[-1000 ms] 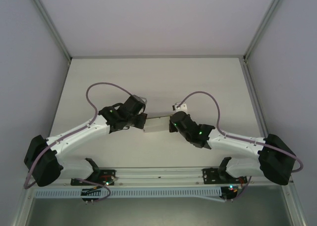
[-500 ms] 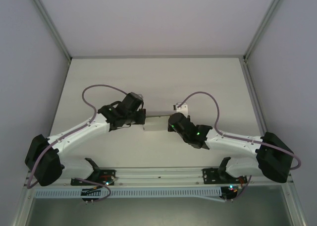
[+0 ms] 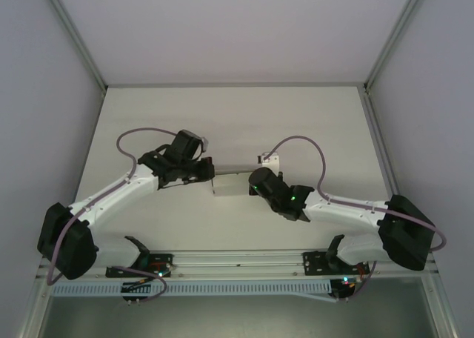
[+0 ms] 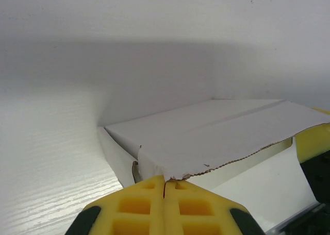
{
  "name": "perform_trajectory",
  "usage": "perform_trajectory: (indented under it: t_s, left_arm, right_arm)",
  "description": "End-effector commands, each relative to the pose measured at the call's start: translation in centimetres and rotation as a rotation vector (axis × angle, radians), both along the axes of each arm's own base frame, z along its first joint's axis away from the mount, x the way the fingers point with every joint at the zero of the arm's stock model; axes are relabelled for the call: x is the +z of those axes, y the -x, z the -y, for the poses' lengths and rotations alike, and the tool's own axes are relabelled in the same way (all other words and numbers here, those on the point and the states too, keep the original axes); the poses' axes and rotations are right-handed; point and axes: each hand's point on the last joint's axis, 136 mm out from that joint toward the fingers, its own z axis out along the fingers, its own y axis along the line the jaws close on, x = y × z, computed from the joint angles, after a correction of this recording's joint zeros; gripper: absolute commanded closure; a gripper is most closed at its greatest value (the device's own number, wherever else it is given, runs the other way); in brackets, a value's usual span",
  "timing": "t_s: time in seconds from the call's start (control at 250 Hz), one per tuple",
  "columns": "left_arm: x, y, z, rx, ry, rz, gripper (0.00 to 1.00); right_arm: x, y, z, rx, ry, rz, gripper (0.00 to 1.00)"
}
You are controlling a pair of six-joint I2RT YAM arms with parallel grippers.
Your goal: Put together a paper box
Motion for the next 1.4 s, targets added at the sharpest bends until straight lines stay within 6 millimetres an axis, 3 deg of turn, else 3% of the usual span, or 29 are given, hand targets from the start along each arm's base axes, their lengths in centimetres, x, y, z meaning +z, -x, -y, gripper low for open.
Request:
perform_trajectory:
  t_s: [0.0,0.168,0.351,0.503,0.711,0.815,0.874,0.966,1.01,1.074,1.25,1.393]
  left_arm:
    - [0.7,0.3,0.5,-0.029,0.034,-0.020,1.00]
    - [-1.5,1.0,-1.5,-0.062,-0.096,0.009,1.00]
    - [-5.2,2.9,-1.3,-0.069,-0.133,0.057,1.00]
    - [-6.4,4.5,-0.5,-0.069,-0.097,0.126,1.00]
    - [-8.5,5.4,-1.6,-0.054,-0.162,0.142,1.00]
    - [-7.8,5.0,-2.1,-0.031,-0.179,0.160,1.00]
    - [-7.3,4.8,-2.6,-0.008,-0.198,0.174,1.00]
    - [-6.8,4.5,-2.6,-0.006,-0.203,0.185,1.00]
    - [-6.7,4.6,-2.3,-0.016,-0.195,0.186,1.00]
    - [-6.5,4.4,-2.0,-0.015,-0.188,0.191,1.00]
    - [-6.0,4.2,-1.6,-0.013,-0.184,0.206,1.00]
    - [-5.9,4.3,-1.4,-0.021,-0.184,0.208,1.00]
  right_arm:
    - [-4.0,2.2,0.7,0.036,0.079,-0.133,1.00]
    - [-3.8,2.1,1.0,0.035,0.079,-0.111,1.00]
    - [-3.5,2.0,-0.1,0.095,0.023,-0.045,1.00]
    - [-3.8,2.6,-1.0,0.158,0.035,-0.002,1.00]
    - [-5.0,3.6,-0.6,0.183,0.095,-0.012,0.99]
    - [-4.4,4.0,-1.2,0.212,0.077,-0.031,0.83]
    - [-3.5,4.1,-1.2,0.218,0.062,-0.029,0.69]
    - [-1.8,4.4,-1.3,0.237,0.040,-0.018,0.55]
    - [-0.9,4.5,-1.1,0.234,0.023,-0.010,0.38]
    - [-0.1,4.6,-0.6,0.226,-0.002,0.005,0.01]
    - [2.6,3.9,1.0,0.126,-0.096,0.075,0.00]
    - [5.3,1.8,2.6,0.003,-0.196,0.103,0.00]
